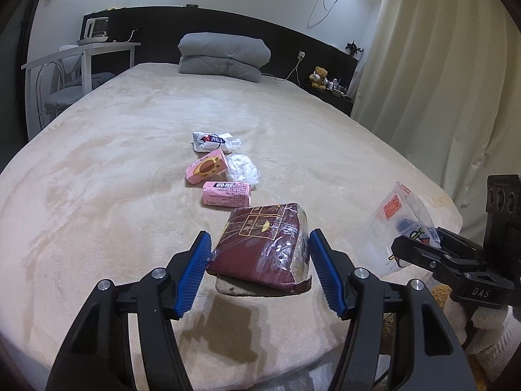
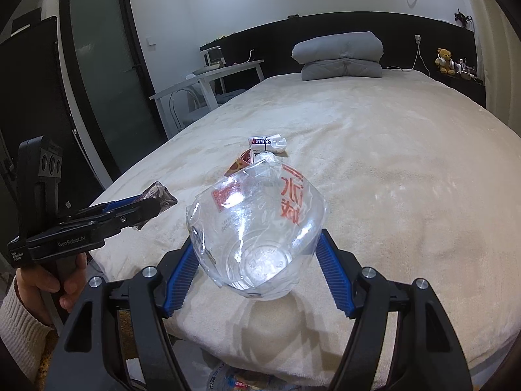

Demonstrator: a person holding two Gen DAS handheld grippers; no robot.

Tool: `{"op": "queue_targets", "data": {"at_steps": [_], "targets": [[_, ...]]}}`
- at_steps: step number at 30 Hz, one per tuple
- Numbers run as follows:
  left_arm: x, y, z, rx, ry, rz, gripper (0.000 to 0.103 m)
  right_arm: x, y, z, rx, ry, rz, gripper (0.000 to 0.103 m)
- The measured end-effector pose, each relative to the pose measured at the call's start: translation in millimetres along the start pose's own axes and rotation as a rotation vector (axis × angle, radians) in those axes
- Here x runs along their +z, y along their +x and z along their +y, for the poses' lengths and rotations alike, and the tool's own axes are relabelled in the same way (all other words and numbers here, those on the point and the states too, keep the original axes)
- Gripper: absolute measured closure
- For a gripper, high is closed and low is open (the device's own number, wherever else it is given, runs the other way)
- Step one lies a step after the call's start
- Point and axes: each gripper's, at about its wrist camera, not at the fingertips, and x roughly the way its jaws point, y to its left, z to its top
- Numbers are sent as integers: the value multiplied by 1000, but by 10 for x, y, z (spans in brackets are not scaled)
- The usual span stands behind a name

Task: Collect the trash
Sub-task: 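Lower both held items past the bed edge toward the clear plastic bag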

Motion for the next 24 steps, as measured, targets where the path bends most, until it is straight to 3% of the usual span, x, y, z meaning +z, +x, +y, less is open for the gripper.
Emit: {"op": "queue_targets", "data": {"at_steps": [15, 24], "targets": [[-416, -417, -341, -29, 2, -24, 42, -373, -495, 244, 23, 15, -14, 33], [-691, -683, -463, -47, -14, -22, 42, -588, -673, 391, 16, 49, 40, 33]]}}
